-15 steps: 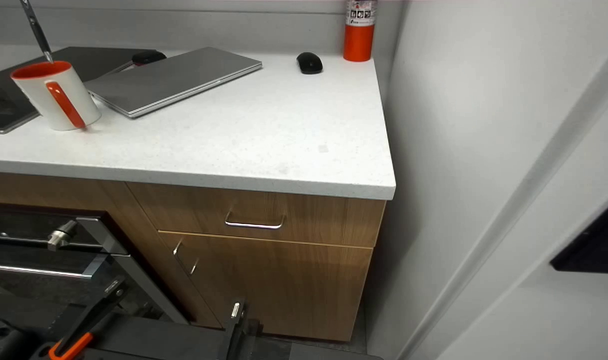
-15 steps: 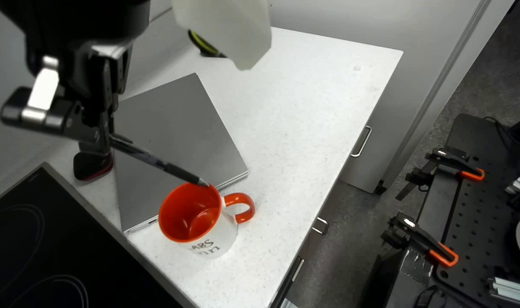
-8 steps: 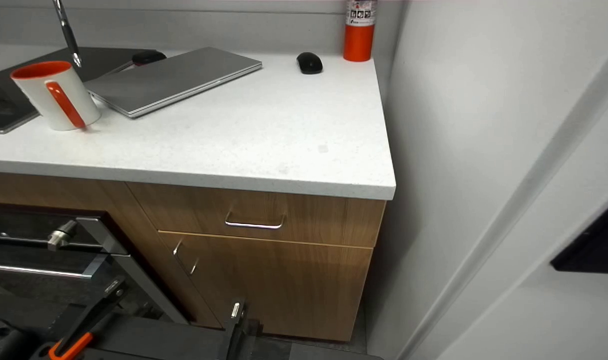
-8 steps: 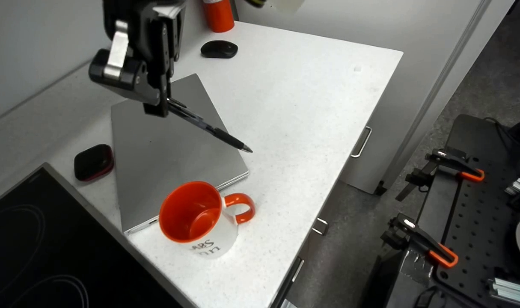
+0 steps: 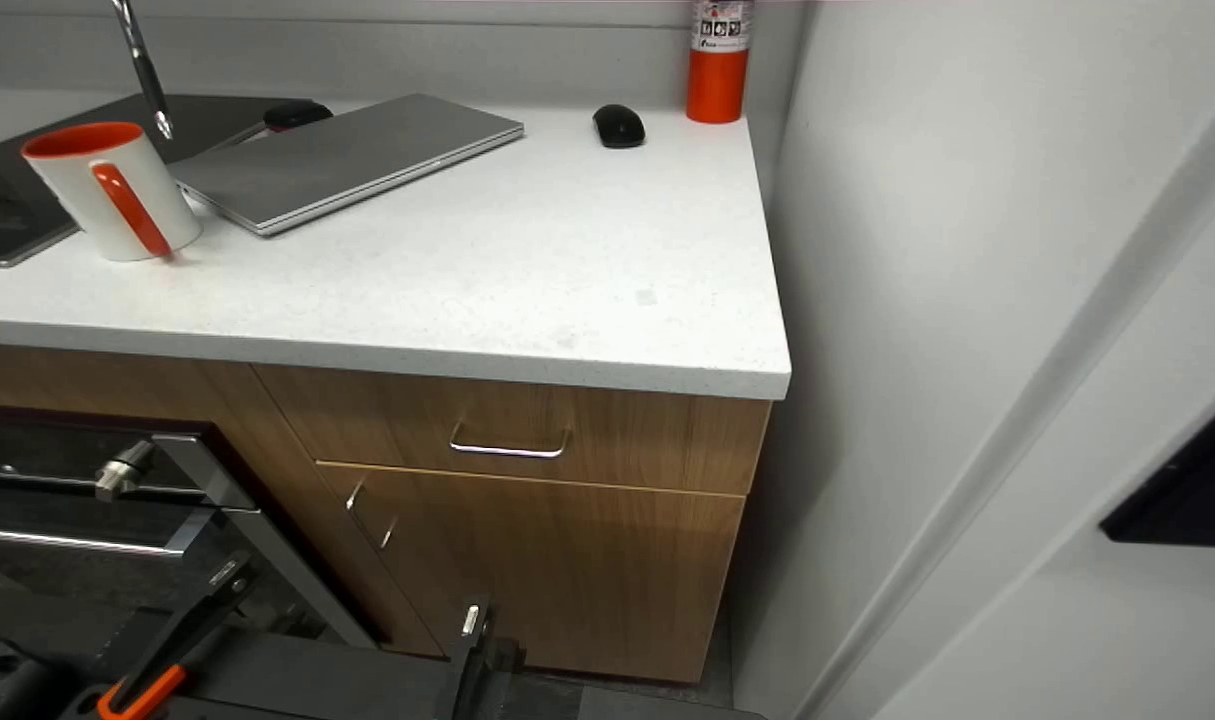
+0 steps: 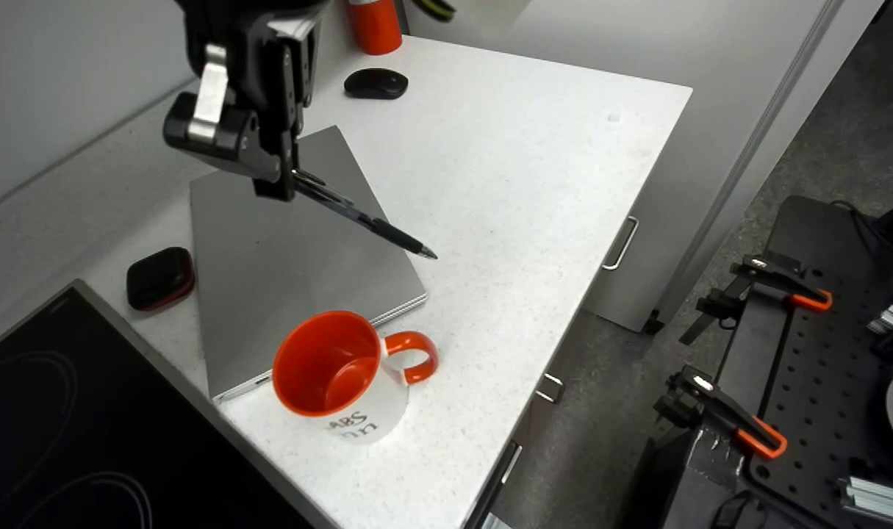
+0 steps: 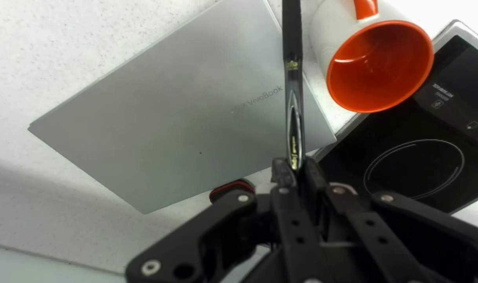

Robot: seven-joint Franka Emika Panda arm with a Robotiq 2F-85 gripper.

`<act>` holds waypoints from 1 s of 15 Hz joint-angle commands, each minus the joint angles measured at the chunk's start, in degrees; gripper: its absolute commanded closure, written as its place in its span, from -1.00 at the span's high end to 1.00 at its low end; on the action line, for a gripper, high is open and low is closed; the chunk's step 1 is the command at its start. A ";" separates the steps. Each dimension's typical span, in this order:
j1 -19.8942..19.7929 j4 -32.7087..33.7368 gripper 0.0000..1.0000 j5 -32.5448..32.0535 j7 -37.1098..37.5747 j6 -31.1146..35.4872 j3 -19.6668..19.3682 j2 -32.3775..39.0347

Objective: Pick up the pen from the cup and put it on the table

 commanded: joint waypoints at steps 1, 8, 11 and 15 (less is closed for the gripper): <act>-3.54 1.31 -0.94 -6.27 4.20 -1.76 -2.46 1.37; -11.39 3.35 -0.94 -14.72 10.74 -0.96 -8.81 6.64; -12.09 3.38 -0.94 -15.40 12.99 -1.74 -9.96 9.66; -11.51 3.46 -0.94 -11.64 13.10 -3.04 -10.40 13.14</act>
